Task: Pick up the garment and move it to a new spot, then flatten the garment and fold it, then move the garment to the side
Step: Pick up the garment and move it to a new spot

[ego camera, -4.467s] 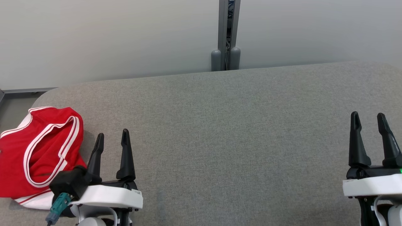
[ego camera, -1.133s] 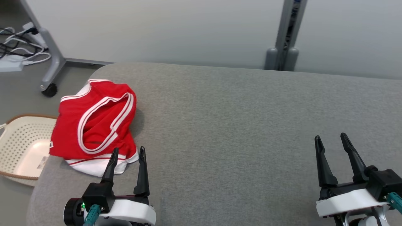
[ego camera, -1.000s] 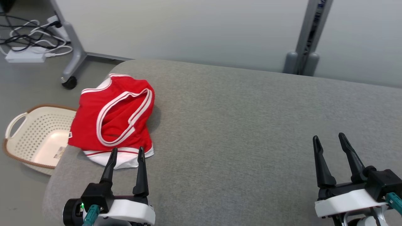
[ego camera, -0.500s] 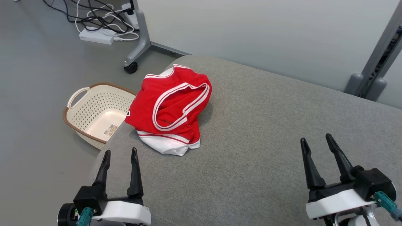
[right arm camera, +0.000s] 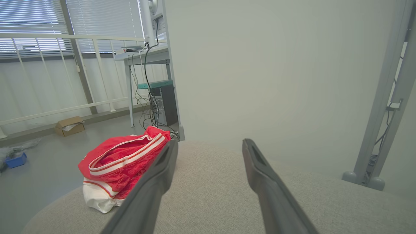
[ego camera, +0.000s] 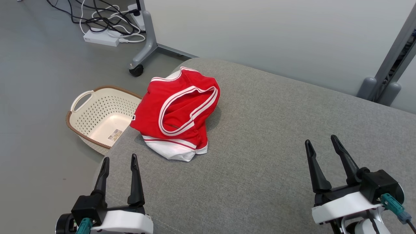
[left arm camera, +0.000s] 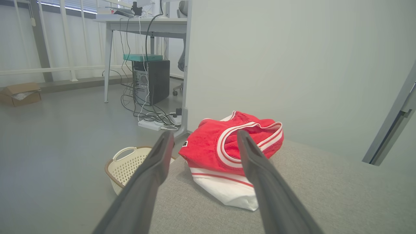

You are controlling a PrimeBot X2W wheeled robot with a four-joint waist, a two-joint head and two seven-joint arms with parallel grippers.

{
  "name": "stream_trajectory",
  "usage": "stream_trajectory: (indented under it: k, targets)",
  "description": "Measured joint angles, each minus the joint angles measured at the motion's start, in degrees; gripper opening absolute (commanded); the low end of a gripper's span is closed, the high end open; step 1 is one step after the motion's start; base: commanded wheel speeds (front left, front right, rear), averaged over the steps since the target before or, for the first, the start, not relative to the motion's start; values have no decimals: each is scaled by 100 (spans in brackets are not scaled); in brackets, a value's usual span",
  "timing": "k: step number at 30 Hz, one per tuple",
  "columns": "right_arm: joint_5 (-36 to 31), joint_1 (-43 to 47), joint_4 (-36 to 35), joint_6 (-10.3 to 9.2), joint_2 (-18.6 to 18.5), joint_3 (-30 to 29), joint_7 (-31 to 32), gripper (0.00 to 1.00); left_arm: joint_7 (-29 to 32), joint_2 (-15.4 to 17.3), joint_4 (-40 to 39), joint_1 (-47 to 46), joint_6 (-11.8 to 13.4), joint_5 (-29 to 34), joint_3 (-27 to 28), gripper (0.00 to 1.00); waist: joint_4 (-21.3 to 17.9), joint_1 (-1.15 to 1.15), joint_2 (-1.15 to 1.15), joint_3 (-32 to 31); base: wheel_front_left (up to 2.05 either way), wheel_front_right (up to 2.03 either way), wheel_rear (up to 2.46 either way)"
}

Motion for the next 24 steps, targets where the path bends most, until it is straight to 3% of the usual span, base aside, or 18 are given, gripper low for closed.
stream_trajectory:
  k: [5, 11, 15, 20, 24]
  targets:
    - [-87, 63, -110, 1, -1, -48, 0, 100, -1, -1, 142, -40, -153, -68, 7, 100, -15, 0, 0, 65, 0, 0, 0]
    - [-335, 109, -310, 0, 0, -123, 1, 100, -1, 142, 773, -602, -791, 83, -85, 100, -43, 0, 0, 289, 0, 0, 0]
    - [-487, -37, -472, 1, -2, -183, 47, 100, 142, 439, 1211, -1234, -1150, 47, -56, 100, -153, 0, 0, 585, 0, 0, 0]
    - [-600, -149, -564, 1, 2, -163, 207, 100, 931, 1016, 1601, -2138, -1663, -258, -45, 100, -348, 0, 0, 974, 0, 0, 0]
    - [-667, -264, -628, 0, -3, -198, 245, 100, 1553, 1484, 1964, -2689, -1782, -636, -120, 100, -551, 0, 0, 1221, 0, 0, 0]
